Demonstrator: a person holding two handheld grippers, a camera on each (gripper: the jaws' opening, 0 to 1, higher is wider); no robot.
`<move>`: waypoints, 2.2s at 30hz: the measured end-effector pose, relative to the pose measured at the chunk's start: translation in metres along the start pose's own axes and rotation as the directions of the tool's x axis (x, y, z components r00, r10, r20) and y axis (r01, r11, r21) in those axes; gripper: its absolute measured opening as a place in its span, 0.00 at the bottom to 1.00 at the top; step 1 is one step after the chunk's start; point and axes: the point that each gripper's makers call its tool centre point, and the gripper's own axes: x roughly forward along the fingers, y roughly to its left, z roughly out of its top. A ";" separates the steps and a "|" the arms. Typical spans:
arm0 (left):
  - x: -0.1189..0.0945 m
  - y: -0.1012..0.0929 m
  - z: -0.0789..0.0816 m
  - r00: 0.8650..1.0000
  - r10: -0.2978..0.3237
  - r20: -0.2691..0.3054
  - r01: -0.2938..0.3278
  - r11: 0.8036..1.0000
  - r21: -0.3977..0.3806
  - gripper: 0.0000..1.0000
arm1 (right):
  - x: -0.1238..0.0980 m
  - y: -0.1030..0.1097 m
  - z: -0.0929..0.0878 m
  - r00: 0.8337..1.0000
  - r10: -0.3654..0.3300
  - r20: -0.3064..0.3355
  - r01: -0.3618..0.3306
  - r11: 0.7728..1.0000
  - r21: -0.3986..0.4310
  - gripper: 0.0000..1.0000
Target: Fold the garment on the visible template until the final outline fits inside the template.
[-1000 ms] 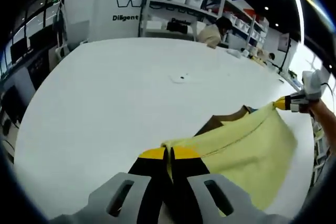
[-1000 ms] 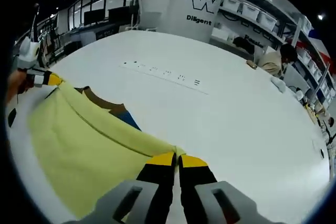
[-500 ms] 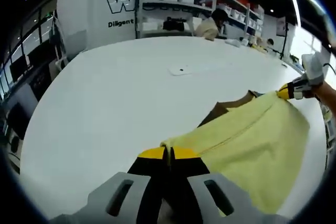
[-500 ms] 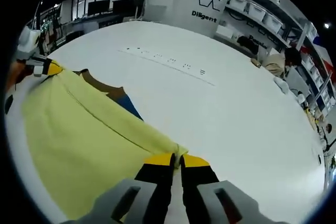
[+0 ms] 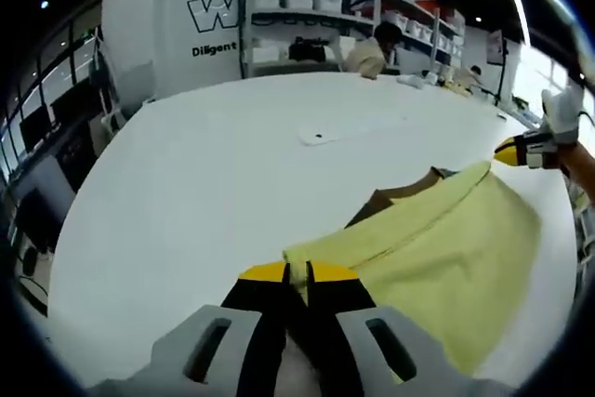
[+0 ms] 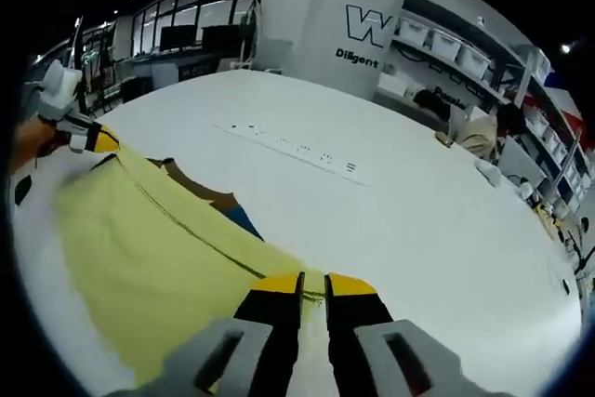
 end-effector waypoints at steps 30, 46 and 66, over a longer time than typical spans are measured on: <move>0.028 -0.010 -0.007 1.000 0.013 -0.028 -0.012 0.999 0.043 0.00 | 0.035 0.014 -0.027 0.999 0.028 -0.044 -0.028 1.000 0.005 0.00; 0.048 0.005 0.008 0.998 0.061 -0.012 -0.060 0.997 0.040 0.00 | 0.053 -0.004 -0.008 1.000 -0.010 0.005 0.010 1.000 0.005 0.00; 0.044 0.004 0.012 0.998 0.056 -0.006 -0.055 0.996 0.076 0.00 | 0.048 -0.004 -0.009 1.000 0.004 -0.006 -0.004 0.999 0.032 0.00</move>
